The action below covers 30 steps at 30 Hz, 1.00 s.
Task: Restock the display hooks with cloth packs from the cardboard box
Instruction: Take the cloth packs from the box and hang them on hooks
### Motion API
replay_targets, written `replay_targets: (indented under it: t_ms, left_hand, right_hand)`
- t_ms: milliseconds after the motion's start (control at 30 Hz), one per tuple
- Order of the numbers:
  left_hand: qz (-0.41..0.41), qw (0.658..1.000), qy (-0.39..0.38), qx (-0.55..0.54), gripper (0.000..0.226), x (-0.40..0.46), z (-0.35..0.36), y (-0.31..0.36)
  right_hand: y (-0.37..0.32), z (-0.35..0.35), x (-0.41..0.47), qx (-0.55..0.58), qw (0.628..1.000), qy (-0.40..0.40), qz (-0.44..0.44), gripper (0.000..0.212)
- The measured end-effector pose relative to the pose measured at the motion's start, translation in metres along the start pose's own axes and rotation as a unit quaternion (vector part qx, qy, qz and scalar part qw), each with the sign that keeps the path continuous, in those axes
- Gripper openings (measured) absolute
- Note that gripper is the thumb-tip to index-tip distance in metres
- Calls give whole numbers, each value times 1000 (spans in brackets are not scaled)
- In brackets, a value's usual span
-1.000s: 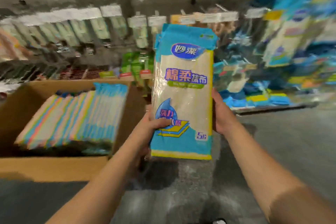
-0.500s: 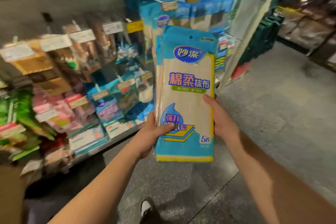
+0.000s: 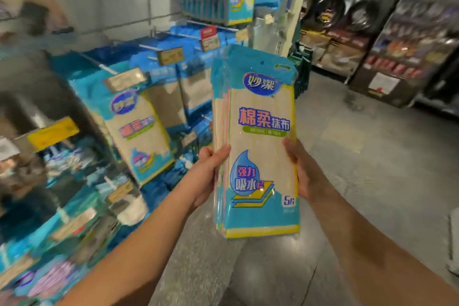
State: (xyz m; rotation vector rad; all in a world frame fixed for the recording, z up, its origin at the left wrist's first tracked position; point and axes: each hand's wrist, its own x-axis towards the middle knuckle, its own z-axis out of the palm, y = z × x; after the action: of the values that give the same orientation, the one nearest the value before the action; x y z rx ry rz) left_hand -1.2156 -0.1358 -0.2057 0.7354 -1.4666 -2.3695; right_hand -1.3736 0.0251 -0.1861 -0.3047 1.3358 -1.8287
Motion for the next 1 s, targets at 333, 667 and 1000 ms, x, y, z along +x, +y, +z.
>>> replay_targets:
  t_ms: [333,667,1000]
  left_hand:
    - [-46,994,-85,-43,101,176,81,44]
    - [12,991,-2,-132,84,330,210,66]
    - [80,976,37,-199,56,422,255,127]
  right_hand:
    - [-102,-84,112,40,999,21,-14,39]
    - [-242,-197,249,-103,995,-11,-7,28]
    - [-399,-209,405,-289,939,-26,-185,50]
